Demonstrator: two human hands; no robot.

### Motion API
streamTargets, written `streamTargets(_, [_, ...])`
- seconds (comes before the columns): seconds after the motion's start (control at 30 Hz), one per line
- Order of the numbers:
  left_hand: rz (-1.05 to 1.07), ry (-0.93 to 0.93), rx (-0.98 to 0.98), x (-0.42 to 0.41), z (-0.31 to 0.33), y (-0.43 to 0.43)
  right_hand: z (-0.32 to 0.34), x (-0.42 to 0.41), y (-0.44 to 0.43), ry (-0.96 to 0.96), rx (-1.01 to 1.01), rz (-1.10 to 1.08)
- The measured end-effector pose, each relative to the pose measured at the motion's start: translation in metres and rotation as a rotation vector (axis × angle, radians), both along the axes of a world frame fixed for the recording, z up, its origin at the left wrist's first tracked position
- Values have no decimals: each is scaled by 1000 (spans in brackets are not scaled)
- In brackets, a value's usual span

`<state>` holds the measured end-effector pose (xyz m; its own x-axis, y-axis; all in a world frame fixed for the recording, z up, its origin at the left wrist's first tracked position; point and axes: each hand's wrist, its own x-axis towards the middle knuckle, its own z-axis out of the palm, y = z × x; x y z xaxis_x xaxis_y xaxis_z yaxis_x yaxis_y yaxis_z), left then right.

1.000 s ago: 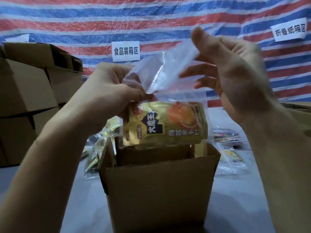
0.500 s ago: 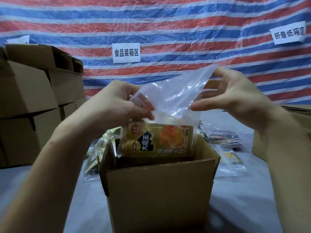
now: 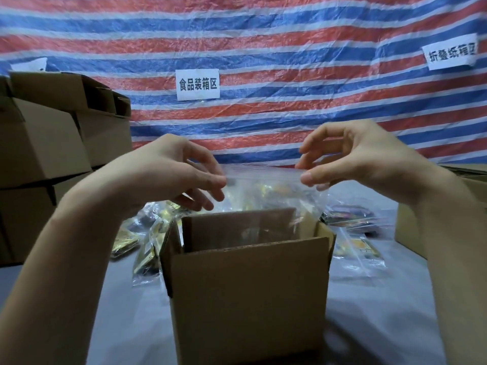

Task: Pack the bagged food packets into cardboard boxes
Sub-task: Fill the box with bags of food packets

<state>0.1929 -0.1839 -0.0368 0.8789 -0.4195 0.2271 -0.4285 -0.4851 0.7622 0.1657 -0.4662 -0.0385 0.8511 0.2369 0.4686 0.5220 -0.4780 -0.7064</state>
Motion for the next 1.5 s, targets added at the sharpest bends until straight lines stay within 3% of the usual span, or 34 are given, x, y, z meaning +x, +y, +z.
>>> streamTargets(0.17, [-65, 84, 82, -8, 1, 3, 1, -4, 6, 220, -278, 45])
streamTargets(0.33, [-91, 207, 17, -14, 6, 8, 6, -11, 10, 332, -276, 106])
streamTargets(0.6, [-27, 142, 146, -16, 0, -3, 10, -19, 14, 435, -393, 144])
streamTargets(0.8, [35, 112, 399, -22, -6, -10, 1, -10, 25, 276, -546, -66])
streamTargets(0.97, [172, -113, 803, -25, -17, -36, -5, -4, 39, 247, -568, -69])
streamTargets(1.23, [219, -36, 934, -16, -29, -56, -11, 1, 48, 146, -591, -53])
streamTargets(1.5, [241, 24, 963, -13, -24, -49, -18, 1, 66, 335, -744, -153])
